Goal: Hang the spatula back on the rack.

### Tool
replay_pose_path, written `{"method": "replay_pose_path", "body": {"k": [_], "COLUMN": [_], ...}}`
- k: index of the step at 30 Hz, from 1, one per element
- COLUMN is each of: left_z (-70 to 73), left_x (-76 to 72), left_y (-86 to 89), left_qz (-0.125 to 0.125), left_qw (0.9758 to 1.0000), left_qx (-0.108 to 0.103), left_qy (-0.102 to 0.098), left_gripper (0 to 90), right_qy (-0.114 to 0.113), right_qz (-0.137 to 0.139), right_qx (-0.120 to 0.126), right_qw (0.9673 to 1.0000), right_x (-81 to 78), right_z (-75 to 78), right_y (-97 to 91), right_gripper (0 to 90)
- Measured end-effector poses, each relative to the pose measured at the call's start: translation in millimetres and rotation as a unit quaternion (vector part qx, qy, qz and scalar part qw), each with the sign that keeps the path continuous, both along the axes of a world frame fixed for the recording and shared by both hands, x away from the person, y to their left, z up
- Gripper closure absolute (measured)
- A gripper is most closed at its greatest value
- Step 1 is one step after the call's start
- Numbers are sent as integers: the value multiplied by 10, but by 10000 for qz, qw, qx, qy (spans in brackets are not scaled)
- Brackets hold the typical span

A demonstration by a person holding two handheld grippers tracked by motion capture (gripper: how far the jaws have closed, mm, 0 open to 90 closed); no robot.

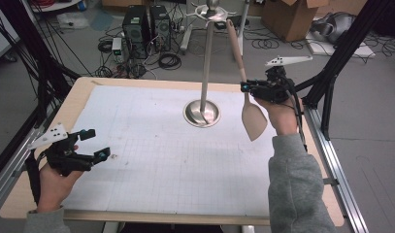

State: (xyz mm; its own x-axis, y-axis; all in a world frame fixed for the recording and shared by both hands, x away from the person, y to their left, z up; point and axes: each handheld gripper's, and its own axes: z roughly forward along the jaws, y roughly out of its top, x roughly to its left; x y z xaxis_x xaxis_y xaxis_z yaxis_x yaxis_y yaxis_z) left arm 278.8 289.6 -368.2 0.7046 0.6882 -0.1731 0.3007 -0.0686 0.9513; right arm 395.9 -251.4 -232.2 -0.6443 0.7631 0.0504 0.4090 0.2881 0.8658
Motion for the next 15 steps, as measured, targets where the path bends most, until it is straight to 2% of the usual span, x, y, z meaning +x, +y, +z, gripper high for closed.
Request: {"method": "replay_pose_path", "body": {"k": [15], "left_z": [14], "left_x": [-72], "left_y": [68], "left_qz": [93], "left_qw": [10000], "left_qx": [-5], "left_qy": [-24], "left_gripper": [18], "right_qy": [111], "right_qz": [10], "right_qx": [-46], "right_qw": [9999], "right_x": [220], "right_z": [-150], "right_y": [197], "right_gripper": [786]}}
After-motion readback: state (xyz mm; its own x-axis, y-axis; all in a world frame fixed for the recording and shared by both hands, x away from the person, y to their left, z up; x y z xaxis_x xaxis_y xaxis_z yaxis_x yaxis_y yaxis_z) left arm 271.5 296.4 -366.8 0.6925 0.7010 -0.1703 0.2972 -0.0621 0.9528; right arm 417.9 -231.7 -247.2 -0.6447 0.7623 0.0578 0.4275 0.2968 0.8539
